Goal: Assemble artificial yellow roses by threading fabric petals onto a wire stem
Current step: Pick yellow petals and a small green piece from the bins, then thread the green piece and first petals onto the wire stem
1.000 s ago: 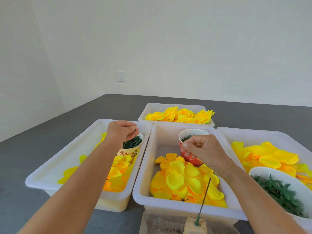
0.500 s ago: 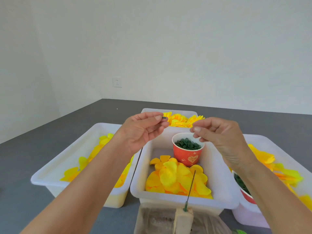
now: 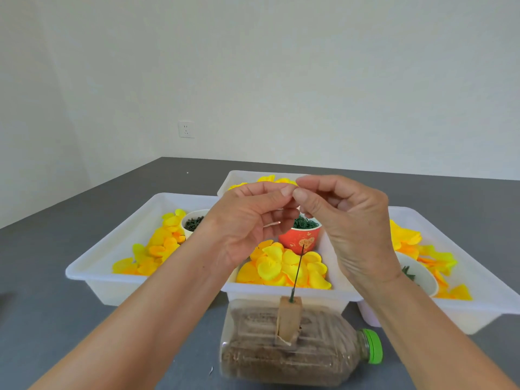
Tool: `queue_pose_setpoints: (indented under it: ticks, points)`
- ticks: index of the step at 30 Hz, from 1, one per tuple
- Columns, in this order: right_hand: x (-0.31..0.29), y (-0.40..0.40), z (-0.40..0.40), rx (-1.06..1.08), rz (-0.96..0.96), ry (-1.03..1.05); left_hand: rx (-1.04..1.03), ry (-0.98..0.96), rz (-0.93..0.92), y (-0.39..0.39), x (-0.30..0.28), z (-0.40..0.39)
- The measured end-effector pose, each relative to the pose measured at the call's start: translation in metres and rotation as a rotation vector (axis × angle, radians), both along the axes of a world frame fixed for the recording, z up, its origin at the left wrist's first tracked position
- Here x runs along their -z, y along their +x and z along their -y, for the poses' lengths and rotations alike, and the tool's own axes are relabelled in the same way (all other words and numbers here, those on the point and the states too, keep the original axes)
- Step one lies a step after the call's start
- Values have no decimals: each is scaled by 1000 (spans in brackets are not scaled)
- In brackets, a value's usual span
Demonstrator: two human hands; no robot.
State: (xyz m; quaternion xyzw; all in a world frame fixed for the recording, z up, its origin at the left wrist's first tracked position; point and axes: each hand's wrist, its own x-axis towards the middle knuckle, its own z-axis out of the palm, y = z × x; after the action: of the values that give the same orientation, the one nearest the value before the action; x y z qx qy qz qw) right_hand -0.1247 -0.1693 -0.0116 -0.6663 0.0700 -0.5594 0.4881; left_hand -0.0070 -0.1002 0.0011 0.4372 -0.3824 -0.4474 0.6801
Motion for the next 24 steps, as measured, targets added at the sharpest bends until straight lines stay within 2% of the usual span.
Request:
queue_pose_setpoints:
  ticks: [5, 9, 12, 17, 24]
  points:
    - [9, -4, -7, 69, 7, 19, -13, -2, 13, -10, 8, -6]
    - [13, -14, -2, 119, -36, 84, -182, -18, 140, -18, 20, -7]
    - [16, -21, 1, 81, -40, 159, -273, -30, 246, -23, 32, -9]
    - [28, -27, 0, -17, -82, 281, -245, -61, 296, -30, 48, -12]
    - [36, -31, 5, -40, -157, 381, -289, -120, 284, -35, 56, -10]
